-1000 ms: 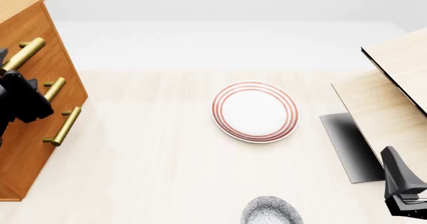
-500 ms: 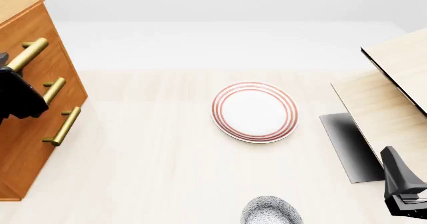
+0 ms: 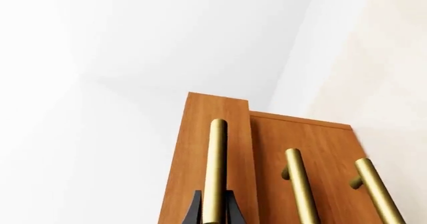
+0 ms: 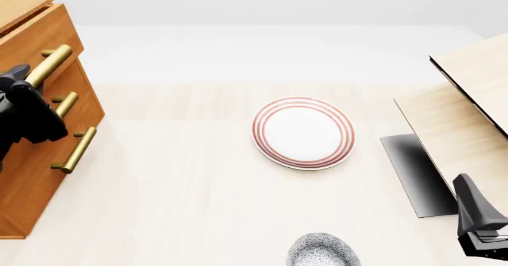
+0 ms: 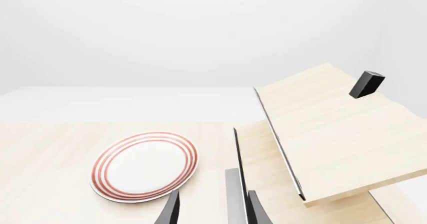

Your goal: Open the top drawer of the cabinet and put the bowl in it.

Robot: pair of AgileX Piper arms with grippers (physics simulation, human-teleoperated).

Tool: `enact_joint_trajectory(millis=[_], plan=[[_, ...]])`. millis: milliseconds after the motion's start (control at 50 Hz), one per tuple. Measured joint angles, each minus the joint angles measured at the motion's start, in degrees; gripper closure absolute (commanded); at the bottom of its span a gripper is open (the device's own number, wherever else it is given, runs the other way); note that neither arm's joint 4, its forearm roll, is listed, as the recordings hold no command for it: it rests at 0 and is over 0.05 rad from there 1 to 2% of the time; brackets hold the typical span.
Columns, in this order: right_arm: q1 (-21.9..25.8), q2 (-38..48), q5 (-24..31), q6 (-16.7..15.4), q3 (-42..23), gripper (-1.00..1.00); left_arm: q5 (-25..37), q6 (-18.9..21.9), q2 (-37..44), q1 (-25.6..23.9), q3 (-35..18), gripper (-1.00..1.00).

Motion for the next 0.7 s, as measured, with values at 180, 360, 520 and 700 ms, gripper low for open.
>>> enact_joint_trajectory(millis=[180,360,520,700], plan=[[0.00,0.01,0.00,0.01,0.00,-1.00,0.77,0.12,-0.71,-1.37,0.22,1.00],[0.00,0.00,0.00,0.01,0.00,-1.00,1.33,0.10,-1.36,-2.87,0.48,1.00],[0.00,-0.01,0.00,0.00,0.00,-1.00,1.39,0.16,-1.81,-4.53,0.83,1.00],[0.00,0.00,0.00,0.00,0.00,-1.00,2.25,0.27,-2.50,-6.44,0.91,1.00]])
